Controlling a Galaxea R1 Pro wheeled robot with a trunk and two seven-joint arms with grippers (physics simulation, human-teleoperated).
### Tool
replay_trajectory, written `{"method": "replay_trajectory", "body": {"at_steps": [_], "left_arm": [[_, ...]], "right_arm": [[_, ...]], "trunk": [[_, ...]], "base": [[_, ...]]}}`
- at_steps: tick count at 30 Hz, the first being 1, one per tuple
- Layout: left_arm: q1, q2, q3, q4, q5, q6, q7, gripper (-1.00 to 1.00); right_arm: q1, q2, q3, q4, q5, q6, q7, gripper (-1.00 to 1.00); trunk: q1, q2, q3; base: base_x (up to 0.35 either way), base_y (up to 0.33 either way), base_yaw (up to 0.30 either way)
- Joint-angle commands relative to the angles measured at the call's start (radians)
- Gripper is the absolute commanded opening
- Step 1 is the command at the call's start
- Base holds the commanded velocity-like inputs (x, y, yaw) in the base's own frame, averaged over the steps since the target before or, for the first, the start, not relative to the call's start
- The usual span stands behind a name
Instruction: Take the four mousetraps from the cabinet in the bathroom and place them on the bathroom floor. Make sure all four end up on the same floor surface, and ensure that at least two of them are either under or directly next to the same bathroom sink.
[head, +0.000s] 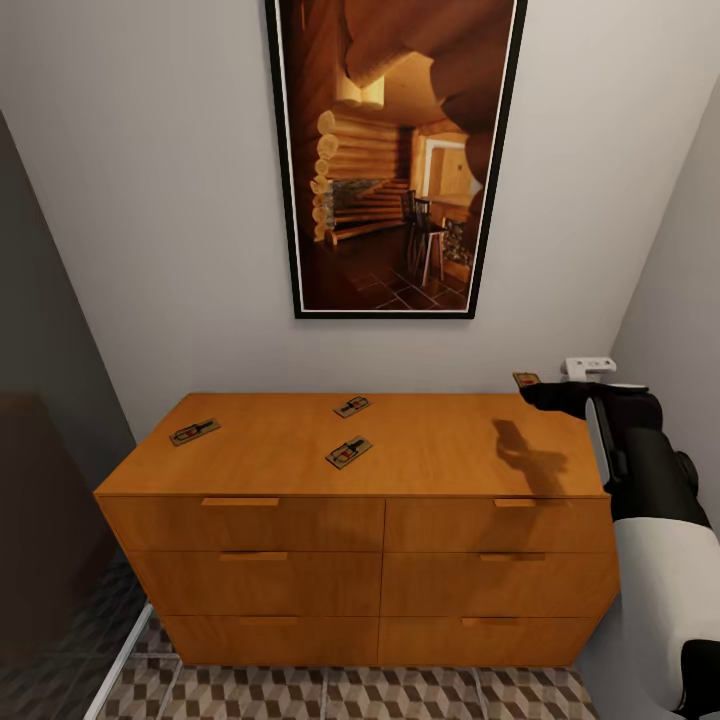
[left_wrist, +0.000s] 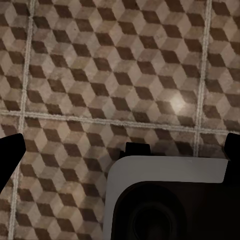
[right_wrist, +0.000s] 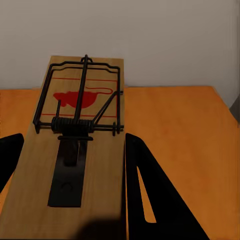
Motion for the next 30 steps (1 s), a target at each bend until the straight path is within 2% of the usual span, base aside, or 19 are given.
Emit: {"method": "replay_trajectory", "body": {"at_steps": [1, 15, 30], "left_arm": [[0.000, 0.000, 0.002, -0.001, 0.000, -0.002, 0.000, 1.00], [0.000, 0.000, 0.002, -0.001, 0.001, -0.001, 0.000, 1.00], [0.000, 0.000, 0.002, -0.001, 0.002, -0.001, 0.000, 1.00]], "right_arm": [[-0.001, 0.000, -0.001, -0.004, 0.008, 0.006, 0.007, -1.00], [-0.001, 0.004, 0.005, -0.008, 0.007, 0.007, 0.004, -1.00], [-0.001, 0.012, 0.005, 0.004, 0.005, 0.005, 0.004, -1.00]], "trunk": [[0.000, 0.000, -0.001], [0.000, 0.000, -0.001], [0.000, 0.000, -0.001]], "base": [[0.000, 0.000, 0.000], [-0.016, 0.008, 0.000], [-0.285, 0.055, 0.000]]}}
